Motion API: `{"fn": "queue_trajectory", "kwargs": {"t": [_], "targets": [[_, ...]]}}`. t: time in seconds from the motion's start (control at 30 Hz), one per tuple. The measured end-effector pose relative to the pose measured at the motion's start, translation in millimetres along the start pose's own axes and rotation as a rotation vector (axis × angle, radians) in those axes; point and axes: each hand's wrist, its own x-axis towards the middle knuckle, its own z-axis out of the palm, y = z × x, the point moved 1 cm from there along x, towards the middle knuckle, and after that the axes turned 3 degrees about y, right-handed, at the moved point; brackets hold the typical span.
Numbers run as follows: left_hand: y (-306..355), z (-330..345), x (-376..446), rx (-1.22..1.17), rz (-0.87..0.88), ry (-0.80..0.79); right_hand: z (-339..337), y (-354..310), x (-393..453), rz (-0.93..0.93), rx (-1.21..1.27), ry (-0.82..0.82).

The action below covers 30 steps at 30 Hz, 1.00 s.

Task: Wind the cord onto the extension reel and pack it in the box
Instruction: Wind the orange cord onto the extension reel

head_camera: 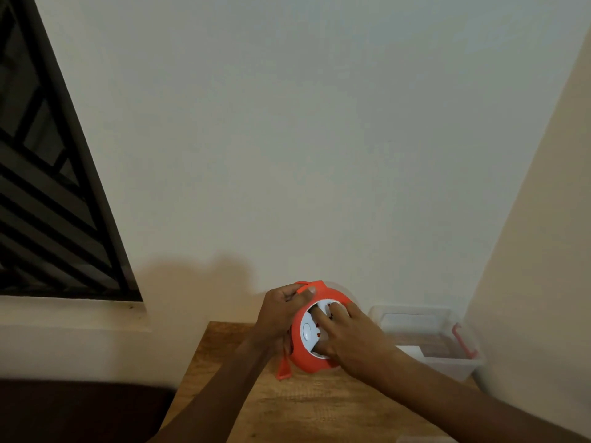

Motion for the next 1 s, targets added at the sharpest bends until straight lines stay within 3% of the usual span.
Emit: {"fn": "queue_trajectory", "kwargs": {"t": [0.3,0.57,0.7,0.87,1.0], "targets": [[-10,0,-2,0.001,-0.145,-0.048,-7,10,1,-0.169,-0.038,-0.012],[-2,0,-1,0.127,-0.079,-0.015,3,17,5,-0.187,-0.051,0.157],[3,3,-2,0.017,-0.006,0.056,2,17,10,0.019,0.016,0.183],[-3,11,-4,-0.184,-0.008,0.269,1,20,19,0.504,0.449,0.133],[2,21,-2,-0.149,0.070,0.384,6,10,26,0.782,0.816,0.206]]}}
